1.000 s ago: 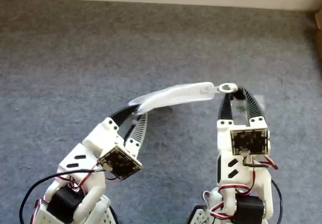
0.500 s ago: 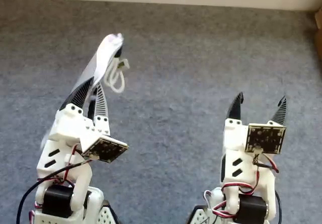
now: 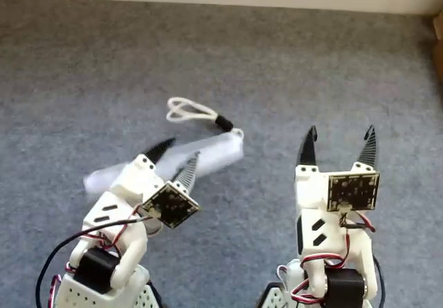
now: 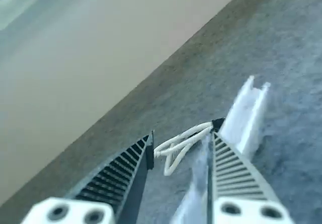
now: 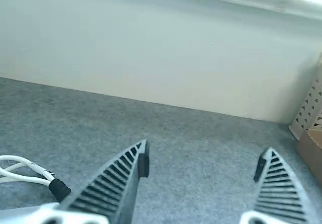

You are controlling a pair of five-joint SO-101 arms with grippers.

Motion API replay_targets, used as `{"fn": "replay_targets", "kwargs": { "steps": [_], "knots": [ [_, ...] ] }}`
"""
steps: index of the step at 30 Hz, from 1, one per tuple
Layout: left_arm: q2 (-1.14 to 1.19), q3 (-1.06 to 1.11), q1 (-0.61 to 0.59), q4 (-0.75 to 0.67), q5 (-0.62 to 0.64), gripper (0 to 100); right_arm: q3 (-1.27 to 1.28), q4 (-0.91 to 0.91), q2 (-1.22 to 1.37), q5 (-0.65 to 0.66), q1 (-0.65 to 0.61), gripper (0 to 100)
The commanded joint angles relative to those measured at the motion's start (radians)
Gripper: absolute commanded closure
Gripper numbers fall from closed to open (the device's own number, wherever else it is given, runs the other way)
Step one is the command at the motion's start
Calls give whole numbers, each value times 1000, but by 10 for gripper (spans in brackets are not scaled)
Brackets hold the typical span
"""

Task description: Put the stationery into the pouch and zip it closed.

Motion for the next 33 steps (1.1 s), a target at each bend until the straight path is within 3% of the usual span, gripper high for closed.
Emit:
{"fn": "replay_targets", "kwargs": {
  "steps": [1, 7, 9, 12, 15, 28, 33],
  "knots": [
    [-10, -151, 107, 78, 149, 822, -12, 4, -5, -2, -13, 683],
    [-10, -248, 142, 135, 222, 829, -12, 4, -5, -2, -13, 685],
    [-10, -246, 142, 138, 218, 877, -12, 7, -5, 0, -13, 705],
    [-10, -243, 142, 147, 216, 983, -12, 7, -5, 64, -13, 842],
    [-10, -246, 122, 193, 216, 987, -8, 8, -5, 135, -13, 989],
    [-10, -166, -107, 295, 221, 993, 165, 185, -5, 157, -30, 984],
    [-10, -31, -177, 288, 221, 993, 271, 209, -5, 44, -67, 986]
  ]
}}
